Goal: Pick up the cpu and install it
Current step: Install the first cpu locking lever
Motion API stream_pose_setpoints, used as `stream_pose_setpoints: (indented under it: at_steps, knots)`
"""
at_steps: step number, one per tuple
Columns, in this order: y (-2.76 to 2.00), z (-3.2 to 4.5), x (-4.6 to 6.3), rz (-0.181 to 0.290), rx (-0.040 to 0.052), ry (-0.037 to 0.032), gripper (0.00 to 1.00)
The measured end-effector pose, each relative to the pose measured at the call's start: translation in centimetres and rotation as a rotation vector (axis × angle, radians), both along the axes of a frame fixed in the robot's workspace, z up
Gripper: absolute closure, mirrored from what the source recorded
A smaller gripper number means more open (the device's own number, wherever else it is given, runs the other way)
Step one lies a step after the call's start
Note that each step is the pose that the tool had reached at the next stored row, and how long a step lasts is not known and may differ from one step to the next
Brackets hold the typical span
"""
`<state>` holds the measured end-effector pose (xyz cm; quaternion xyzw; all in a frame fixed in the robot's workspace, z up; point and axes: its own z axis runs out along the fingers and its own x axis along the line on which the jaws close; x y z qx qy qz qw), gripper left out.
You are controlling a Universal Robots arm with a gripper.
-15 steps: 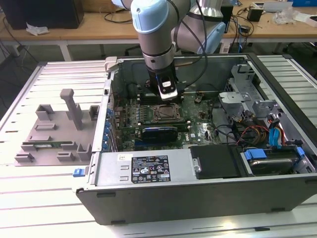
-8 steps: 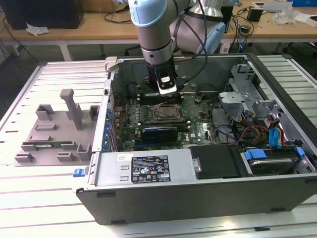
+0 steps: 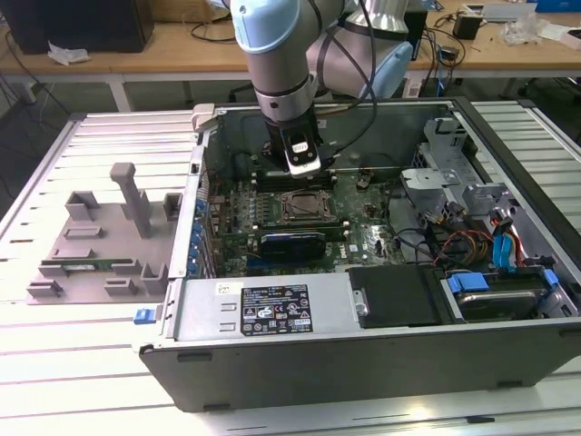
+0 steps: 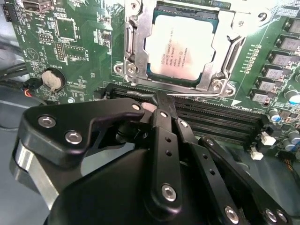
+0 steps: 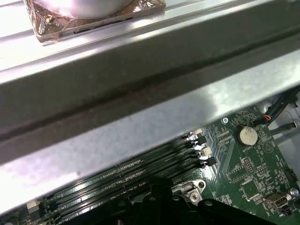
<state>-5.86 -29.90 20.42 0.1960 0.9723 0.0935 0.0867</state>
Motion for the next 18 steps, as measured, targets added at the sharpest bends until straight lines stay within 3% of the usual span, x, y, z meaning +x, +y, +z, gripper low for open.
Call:
stream_pose_setpoints:
  at_steps: [5,11,18]
  knots:
    - [-0.03,-0.29,-0.01,0.000,-0.0009,-0.0034,0.89]
    - [-0.36,-0.57,0.17,0.000,-0.0011,-0.0033,0.89]
    - [-0.37,-0.69,0.65,0.000,-0.0003,-0.0038,0.89]
